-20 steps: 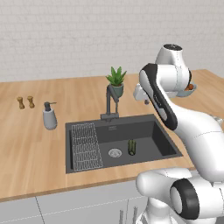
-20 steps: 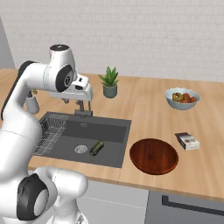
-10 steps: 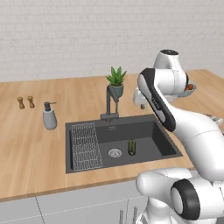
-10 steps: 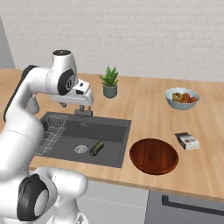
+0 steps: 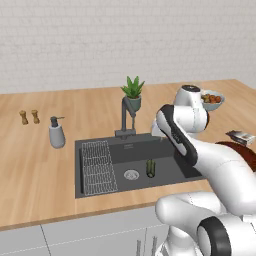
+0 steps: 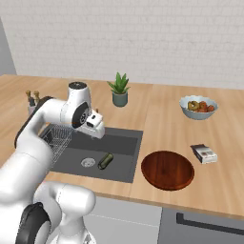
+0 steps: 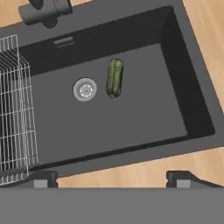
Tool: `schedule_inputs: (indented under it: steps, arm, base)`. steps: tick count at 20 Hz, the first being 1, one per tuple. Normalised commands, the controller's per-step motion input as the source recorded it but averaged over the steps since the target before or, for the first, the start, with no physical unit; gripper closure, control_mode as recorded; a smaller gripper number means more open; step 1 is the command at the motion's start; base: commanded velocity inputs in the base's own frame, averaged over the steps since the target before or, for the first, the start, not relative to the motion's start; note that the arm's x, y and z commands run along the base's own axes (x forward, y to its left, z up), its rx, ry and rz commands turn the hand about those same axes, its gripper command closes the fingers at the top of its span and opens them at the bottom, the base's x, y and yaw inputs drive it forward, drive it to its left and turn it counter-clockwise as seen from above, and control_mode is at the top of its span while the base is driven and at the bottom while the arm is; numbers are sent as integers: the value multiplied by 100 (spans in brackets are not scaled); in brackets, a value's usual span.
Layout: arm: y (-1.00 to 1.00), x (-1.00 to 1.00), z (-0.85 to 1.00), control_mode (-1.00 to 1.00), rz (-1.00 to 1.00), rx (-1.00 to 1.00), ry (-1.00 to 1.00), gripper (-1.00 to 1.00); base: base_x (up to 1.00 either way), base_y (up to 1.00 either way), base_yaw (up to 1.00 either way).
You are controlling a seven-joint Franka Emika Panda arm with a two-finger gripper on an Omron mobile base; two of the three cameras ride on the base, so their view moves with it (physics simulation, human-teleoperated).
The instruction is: Pick the cucumber from the sink and place it in the bowl. Then pick the bowl and place it in the microwave. Then close the microwave door and press the start button.
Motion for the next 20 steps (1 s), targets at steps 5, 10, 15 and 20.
schedule_inputs:
  steps: [5, 10, 15, 20]
  arm:
    - [-27, 34, -79, -100, -2, 10, 0, -100]
    - [-13, 39, -71, -100, 2, 13, 8, -100]
    - [-1, 42, -57, -100, 2, 5, 16, -100]
    - [0, 32, -41, -100, 2, 0, 16, -100]
  base:
    - [0, 0, 0]
    - [0, 0, 0]
    - [0, 0, 0]
    - [0, 0, 0]
